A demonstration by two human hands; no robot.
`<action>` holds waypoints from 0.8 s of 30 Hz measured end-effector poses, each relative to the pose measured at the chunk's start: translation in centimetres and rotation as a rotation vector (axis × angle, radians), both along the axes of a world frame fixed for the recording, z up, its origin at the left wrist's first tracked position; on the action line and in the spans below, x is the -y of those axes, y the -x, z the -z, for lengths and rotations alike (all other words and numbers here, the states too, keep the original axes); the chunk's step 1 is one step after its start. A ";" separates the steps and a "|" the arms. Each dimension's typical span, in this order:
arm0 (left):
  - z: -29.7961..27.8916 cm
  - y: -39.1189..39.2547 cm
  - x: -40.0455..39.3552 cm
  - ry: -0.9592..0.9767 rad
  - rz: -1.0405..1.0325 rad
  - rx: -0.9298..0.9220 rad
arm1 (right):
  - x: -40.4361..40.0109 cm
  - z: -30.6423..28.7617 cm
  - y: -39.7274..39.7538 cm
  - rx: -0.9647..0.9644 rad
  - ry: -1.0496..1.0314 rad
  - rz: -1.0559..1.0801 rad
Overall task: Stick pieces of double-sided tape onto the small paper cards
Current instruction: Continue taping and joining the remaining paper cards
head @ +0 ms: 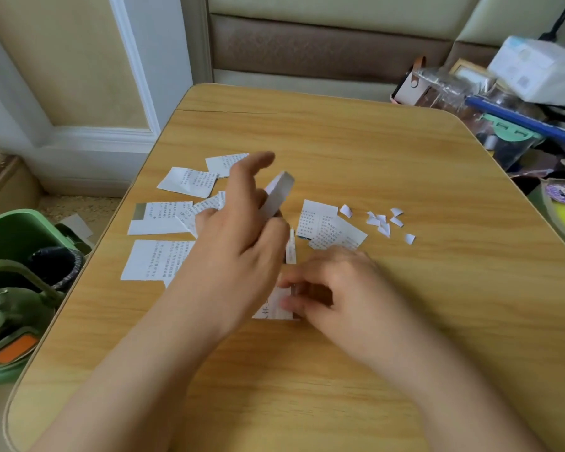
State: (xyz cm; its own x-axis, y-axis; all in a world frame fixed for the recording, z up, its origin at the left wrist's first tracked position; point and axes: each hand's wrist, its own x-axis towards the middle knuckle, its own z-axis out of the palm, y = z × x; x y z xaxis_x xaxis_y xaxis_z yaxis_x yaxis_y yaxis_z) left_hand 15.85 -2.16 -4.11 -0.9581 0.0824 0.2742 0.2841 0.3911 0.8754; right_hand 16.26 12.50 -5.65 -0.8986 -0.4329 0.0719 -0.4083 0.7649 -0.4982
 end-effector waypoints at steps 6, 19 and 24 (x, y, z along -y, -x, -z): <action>-0.4 0.0 0.0 -0.167 0.095 0.049 | -1.5 -1.1 0.0 -0.292 0.488 0.287; -0.3 -0.6 -1.5 -0.296 0.216 0.134 | -0.4 -1.2 0.0 -0.608 0.448 0.270; -0.1 -0.6 -1.6 -0.274 0.227 0.120 | -0.5 -0.8 0.0 -0.645 0.440 0.301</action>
